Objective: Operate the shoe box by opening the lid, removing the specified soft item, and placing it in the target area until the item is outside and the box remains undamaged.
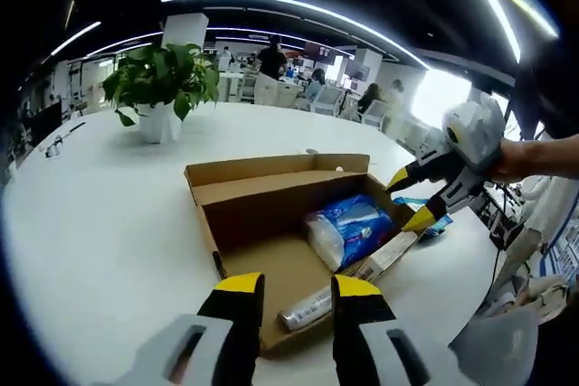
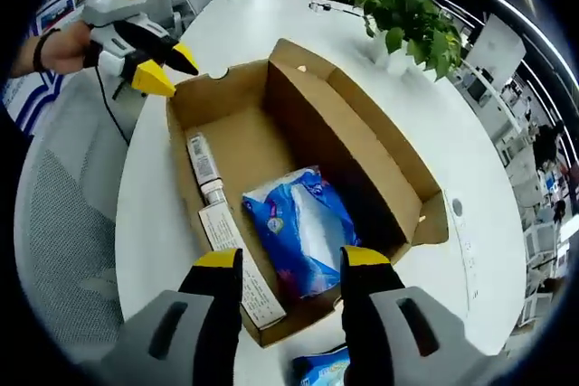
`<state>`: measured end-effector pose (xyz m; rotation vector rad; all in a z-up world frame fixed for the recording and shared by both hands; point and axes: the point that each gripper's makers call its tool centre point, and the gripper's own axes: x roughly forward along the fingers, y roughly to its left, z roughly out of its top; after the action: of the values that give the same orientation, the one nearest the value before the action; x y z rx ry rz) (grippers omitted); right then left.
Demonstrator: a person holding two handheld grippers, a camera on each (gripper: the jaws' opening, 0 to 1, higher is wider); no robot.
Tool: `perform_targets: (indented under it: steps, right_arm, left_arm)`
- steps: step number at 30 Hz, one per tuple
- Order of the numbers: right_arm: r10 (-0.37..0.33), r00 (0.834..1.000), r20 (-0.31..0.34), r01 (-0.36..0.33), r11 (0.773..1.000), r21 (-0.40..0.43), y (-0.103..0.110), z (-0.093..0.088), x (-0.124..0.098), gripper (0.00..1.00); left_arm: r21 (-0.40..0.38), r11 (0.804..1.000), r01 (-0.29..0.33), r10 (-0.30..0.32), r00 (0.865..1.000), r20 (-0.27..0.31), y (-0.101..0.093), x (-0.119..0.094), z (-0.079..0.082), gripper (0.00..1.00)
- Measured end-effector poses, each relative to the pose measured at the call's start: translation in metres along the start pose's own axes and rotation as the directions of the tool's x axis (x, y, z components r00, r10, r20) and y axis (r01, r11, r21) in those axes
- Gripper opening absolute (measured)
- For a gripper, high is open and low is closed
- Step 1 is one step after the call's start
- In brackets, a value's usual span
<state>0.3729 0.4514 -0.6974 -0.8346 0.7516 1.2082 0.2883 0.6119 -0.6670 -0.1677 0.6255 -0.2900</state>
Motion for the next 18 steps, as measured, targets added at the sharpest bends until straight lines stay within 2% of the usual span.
perform_targets:
  steps: [18]
  right_arm:
    - [0.033,0.999,-0.017,-0.033,0.999,-0.041,-0.002,0.002,0.013,0.41]
  left_arm:
    - [-0.003,1.000,-0.016,0.016,1.000,-0.008,0.008,-0.003,-0.001,0.29]
